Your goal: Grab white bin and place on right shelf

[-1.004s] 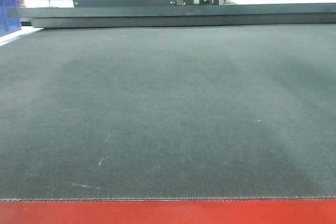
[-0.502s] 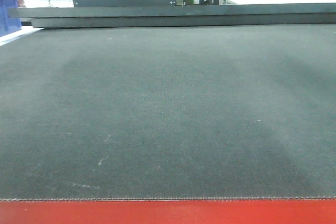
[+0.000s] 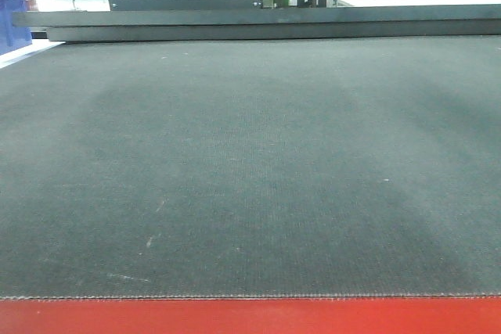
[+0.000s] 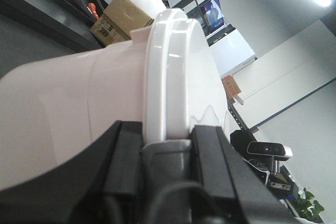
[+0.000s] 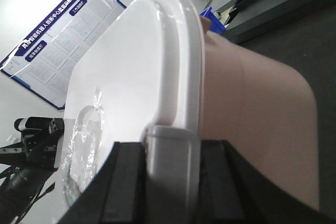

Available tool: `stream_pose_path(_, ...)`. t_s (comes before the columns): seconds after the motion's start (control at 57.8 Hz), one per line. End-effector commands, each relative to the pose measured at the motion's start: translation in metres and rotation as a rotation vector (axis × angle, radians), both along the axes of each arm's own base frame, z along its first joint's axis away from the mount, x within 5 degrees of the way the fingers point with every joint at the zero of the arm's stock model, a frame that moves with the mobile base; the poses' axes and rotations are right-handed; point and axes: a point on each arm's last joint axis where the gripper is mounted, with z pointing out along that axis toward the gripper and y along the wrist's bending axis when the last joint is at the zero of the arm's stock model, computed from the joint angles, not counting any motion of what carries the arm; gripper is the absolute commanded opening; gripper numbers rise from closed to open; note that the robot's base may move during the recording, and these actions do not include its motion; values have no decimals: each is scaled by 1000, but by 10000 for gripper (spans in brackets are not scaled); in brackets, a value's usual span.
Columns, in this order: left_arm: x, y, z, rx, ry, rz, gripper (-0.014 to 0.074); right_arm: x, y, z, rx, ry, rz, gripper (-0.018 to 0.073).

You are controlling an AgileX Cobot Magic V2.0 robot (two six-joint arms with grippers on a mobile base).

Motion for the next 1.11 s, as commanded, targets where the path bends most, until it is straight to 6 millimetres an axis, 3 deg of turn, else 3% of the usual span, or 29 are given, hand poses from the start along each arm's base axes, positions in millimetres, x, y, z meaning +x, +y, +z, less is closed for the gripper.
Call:
stream_pose_path(0.0, -46, -24, 39, -95, -130, -300, -116, -32, 23, 34, 65, -115, 208, 57)
stream_pose_path(1.091, -46, -24, 39, -95, -130, -300, -116, -31, 22, 34, 66, -115, 201, 57)
